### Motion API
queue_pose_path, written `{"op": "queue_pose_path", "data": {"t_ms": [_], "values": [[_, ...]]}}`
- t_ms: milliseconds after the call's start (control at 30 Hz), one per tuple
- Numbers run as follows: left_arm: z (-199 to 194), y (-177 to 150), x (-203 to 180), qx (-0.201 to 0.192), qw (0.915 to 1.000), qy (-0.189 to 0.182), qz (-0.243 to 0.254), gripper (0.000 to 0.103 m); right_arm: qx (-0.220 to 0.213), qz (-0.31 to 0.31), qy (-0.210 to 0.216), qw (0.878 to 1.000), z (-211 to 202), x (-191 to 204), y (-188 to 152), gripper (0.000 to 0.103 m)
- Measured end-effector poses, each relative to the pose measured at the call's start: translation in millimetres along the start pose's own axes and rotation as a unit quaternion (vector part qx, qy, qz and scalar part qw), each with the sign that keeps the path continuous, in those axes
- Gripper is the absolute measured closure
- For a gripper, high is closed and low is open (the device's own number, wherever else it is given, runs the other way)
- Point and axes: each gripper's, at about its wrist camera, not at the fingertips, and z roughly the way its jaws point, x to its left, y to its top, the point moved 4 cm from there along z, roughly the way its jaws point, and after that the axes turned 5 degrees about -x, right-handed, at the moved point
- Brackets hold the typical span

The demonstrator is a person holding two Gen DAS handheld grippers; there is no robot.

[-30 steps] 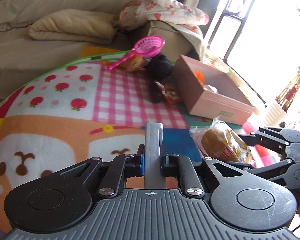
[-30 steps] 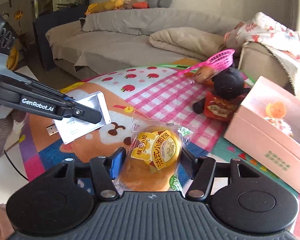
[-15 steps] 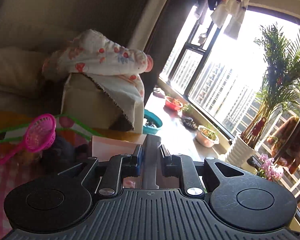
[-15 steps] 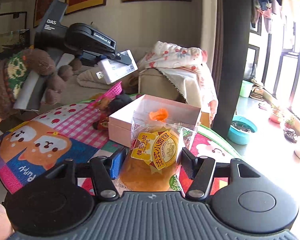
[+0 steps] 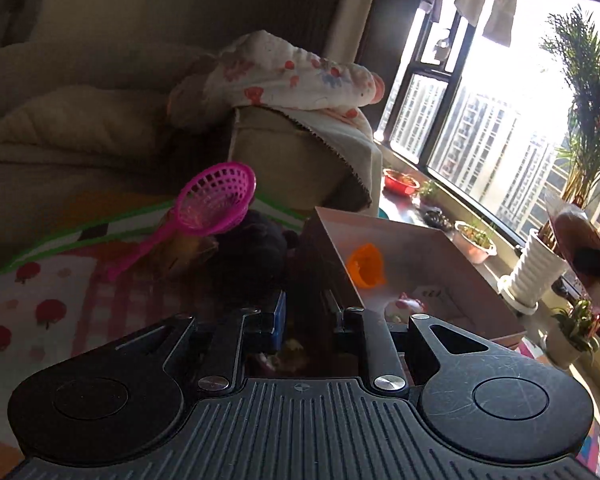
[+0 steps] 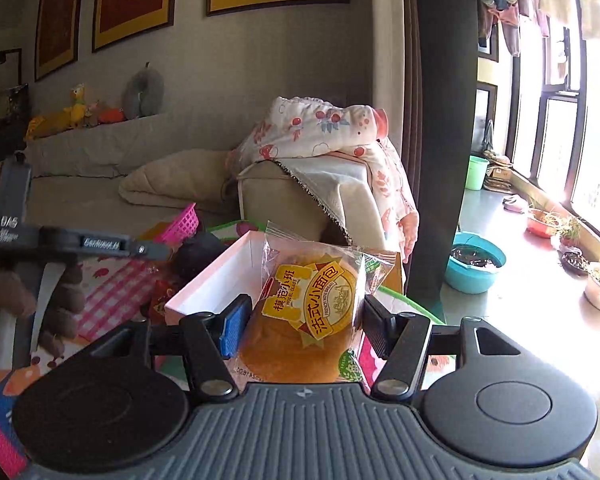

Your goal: Organize objects

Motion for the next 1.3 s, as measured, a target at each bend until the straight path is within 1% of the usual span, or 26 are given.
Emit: {"op": "queue_pose_path", "data": {"t_ms": [100,167,233,267,300,333,400,500,600,667,767,833,900,967,1033,1100,1200,1233,1300], "values": [[-4.3,-18.7,15.3,0.032,0.999,0.022,0.023,0.083,0.001,0.014,-0.002,1.0,44.5,-0.4,32.3,0.044],[-8.7,-30.2,24.8,0.047,0.9979,0.035,0.029,0.083,0.005,0.007,-0.018,1.0,75.7,1.7,44.6,0.043],[-12.7,-37.1,32.7,0.053,0.9972,0.041,0.033,0.083,0.026,-0.002,-0.038,0.999,102.1,2.4,44.8,0.035],[-14.2,-38.9,35.2,0.054,0.997,0.042,0.036,0.083,0.035,0.003,-0.049,0.998,110.3,0.7,41.5,0.028],[-16.6,-41.2,36.9,0.054,0.997,0.039,0.039,0.083,0.043,0.009,-0.049,0.998,113.9,-0.5,36.3,0.028],[-16.4,-42.0,38.3,0.054,0.9973,0.033,0.035,0.083,0.049,0.014,-0.042,0.998,113.9,-0.7,29.6,0.028],[-10.9,-40.7,40.6,0.057,0.9982,0.017,0.009,0.083,0.055,0.015,-0.036,0.998,106.9,2.2,13.0,0.025],[3.1,-31.8,45.1,0.05,0.9969,0.0,-0.061,0.083,0.053,-0.01,-0.029,0.998,82.5,13.5,-15.7,0.023],[17.8,-21.9,46.8,0.039,0.9926,-0.01,-0.115,0.083,0.039,-0.029,-0.018,0.999,51.4,24.7,-40.1,0.015],[30.6,-17.9,46.4,0.041,0.9903,-0.007,-0.132,0.083,0.033,-0.036,-0.014,0.999,30.2,28.1,-58.4,0.012],[50.5,-17.3,47.5,0.053,0.9866,0.012,-0.154,0.083,0.034,-0.034,-0.016,0.999,17.2,29.4,-81.5,0.008],[56.5,-16.6,48.1,0.043,0.9859,0.02,-0.161,0.083,0.04,-0.016,-0.018,0.999,15.7,27.3,-95.8,0.007],[55.0,-15.4,49.7,0.015,0.9873,0.044,-0.152,0.083,0.049,0.004,-0.017,0.999,16.5,25.0,-108.3,0.007],[49.3,-15.4,51.8,0.001,0.9886,0.062,-0.137,0.083,0.052,0.021,-0.027,0.998,17.9,22.0,-119.5,0.007],[41.1,-17.8,54.0,0.007,0.9897,0.057,-0.131,0.083,0.056,0.028,-0.031,0.998,22.3,20.8,-126.0,0.007],[35.2,-21.3,51.5,0.023,0.993,0.045,-0.107,0.083,0.064,0.032,-0.028,0.997,26.5,20.5,-131.0,0.007],[35.5,-28.3,42.6,0.037,0.9962,0.064,-0.048,0.083,0.065,0.033,-0.022,0.997,27.7,21.6,-131.5,0.007],[36.8,-28.7,40.2,0.029,0.9968,0.065,-0.038,0.083,0.066,0.032,-0.022,0.997,27.9,22.5,-131.7,0.006],[42.4,-27.3,36.7,0.029,0.9973,0.053,-0.042,0.083,0.065,0.03,-0.022,0.997,27.4,23.5,-132.0,0.006]]}}
